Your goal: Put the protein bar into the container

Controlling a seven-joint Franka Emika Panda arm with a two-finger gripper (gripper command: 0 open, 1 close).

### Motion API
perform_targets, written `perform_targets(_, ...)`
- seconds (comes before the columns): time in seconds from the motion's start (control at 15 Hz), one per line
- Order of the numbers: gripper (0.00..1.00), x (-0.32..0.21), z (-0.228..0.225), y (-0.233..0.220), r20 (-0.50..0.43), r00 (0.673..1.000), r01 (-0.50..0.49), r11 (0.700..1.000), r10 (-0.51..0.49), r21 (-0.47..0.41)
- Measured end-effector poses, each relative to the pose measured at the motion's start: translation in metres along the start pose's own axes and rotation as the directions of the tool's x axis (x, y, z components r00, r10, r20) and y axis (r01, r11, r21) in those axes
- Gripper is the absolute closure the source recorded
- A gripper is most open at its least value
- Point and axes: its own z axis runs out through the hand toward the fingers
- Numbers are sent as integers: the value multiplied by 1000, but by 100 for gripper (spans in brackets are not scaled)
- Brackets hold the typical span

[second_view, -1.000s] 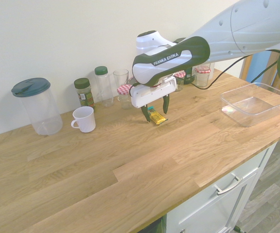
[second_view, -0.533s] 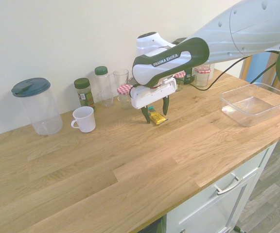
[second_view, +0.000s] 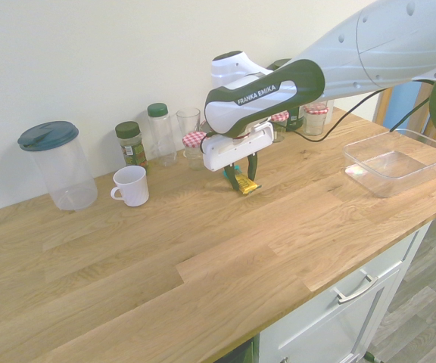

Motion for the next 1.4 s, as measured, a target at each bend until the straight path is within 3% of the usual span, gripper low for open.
perform_targets(0.47, 100, -3, -2, 7, -3, 1000, 6, 1000, -6, 5)
perform_targets(0.67, 100, -8, -35, 31, -19, 1000, 10, 999, -9, 32)
perform_targets(1.0, 100, 10, -95, 136, -42, 998, -36, 995, 39, 90)
perform_targets(1.4, 100, 66, -93, 312, -5, 990, -135, 980, 138, 148)
